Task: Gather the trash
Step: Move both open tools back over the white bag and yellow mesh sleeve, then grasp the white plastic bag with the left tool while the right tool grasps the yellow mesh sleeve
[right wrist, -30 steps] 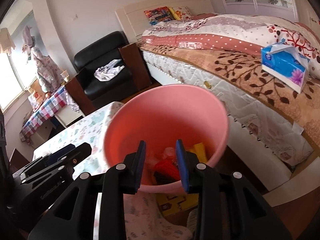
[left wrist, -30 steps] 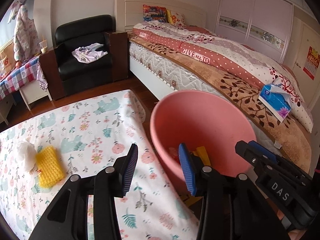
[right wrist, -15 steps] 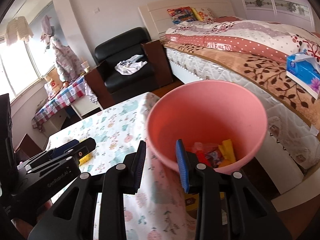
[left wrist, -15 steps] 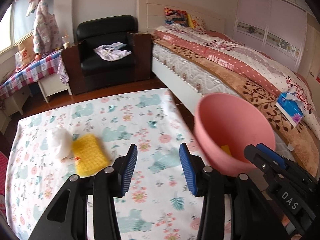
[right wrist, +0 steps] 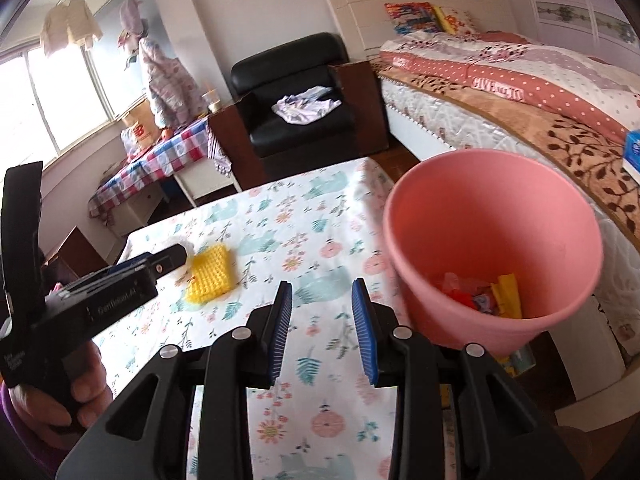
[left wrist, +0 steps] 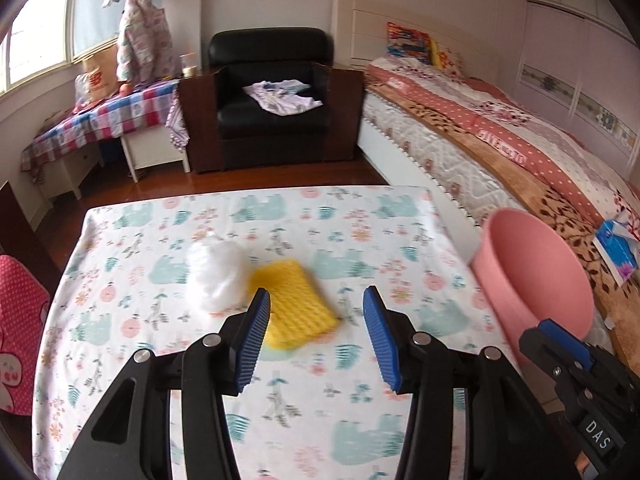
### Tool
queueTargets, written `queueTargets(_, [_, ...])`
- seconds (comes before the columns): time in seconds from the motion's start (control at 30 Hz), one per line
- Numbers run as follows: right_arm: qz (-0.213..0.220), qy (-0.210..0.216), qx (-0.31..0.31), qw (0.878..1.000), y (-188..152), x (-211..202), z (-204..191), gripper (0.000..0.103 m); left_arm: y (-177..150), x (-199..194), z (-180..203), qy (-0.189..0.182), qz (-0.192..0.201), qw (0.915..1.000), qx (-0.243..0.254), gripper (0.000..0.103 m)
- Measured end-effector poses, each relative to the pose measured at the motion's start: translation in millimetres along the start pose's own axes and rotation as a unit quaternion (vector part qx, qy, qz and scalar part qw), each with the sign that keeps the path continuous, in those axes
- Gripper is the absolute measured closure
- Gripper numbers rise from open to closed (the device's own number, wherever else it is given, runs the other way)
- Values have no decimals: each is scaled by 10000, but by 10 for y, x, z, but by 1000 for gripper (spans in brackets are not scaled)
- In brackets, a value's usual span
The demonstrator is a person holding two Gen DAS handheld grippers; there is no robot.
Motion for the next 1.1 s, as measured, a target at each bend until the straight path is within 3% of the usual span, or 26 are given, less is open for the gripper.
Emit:
queueTargets(0.47, [-421, 489, -324, 9974, -57, 331, -534, 71, 72, 200, -901, 361, -69, 9984, -439, 49])
queueTargets(0.63, [-466, 565, -307, 9968, -43, 400, -568, 71, 136, 378, -987, 436, -124, 9981, -408, 45])
queueTargets(1.0, [-608, 743, -444, 9944, 28, 657, -719, 71, 111, 795, -944, 41, -515, 9962, -694, 44])
queueTargets(1.03, [-616, 762, -483, 9940, 46, 691, -757, 71, 109, 804, -935, 15, -502, 9964, -687, 46])
queueTargets(1.1, [-630, 820, -516, 9933, 73, 740, -825, 71, 103, 816, -894, -53, -478, 9970, -606, 66])
Point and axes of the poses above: each gripper's, at about its wrist camera, not at the fingertips, and x roughly the way its jaws point, z to its right, y to its top, the point moved 8 cm from there along x, roughly the way its jaws point, and after that the axes turned 7 degrees about -x, right-handed, at the moved point
